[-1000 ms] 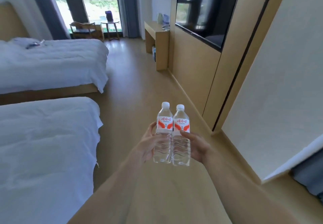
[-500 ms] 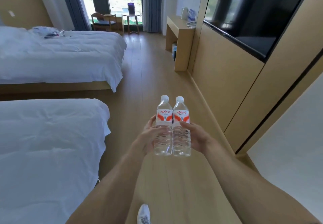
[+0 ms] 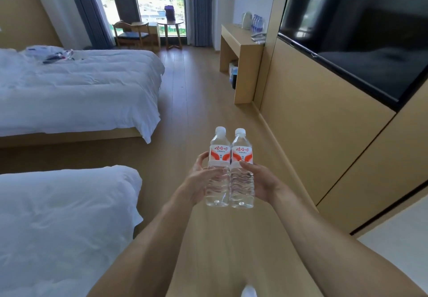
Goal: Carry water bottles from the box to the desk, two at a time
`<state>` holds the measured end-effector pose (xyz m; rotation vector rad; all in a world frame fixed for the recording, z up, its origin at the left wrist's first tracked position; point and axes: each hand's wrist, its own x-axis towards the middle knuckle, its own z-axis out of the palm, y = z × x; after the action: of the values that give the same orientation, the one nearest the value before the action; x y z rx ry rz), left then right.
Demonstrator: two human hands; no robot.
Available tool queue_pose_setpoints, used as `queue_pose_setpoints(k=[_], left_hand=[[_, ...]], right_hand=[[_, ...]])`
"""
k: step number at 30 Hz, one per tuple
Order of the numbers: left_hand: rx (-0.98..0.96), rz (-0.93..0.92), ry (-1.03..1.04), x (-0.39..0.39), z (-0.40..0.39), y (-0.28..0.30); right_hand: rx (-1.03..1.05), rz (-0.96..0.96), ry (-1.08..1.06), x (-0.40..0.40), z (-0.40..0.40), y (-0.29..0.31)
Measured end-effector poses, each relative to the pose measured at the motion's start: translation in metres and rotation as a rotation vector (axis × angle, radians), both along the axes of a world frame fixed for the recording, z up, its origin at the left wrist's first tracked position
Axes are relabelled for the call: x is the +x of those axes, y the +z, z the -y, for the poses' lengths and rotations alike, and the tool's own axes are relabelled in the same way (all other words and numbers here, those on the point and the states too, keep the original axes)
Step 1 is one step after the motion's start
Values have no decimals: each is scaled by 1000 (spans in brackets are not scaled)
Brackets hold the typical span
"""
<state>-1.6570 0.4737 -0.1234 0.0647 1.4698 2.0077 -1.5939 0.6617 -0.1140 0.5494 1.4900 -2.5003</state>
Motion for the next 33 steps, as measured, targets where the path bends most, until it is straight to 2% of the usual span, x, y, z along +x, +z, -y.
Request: queue_pose_setpoints(k=[9,19,27,33], left_hand=[[17,-38,78,-146,-72,-2],[22,4,196,-287,-156,14],[26,21,154,-394,-195,2],[46,31,109,-508,-224,-9]], right_hand=[[-10,-61,119,-171,-79,-14],[-18,-22,180,-332,-163,-5],[3,-29,171,-432,-202,-14],[34,-8,113,-536,-230,-20]])
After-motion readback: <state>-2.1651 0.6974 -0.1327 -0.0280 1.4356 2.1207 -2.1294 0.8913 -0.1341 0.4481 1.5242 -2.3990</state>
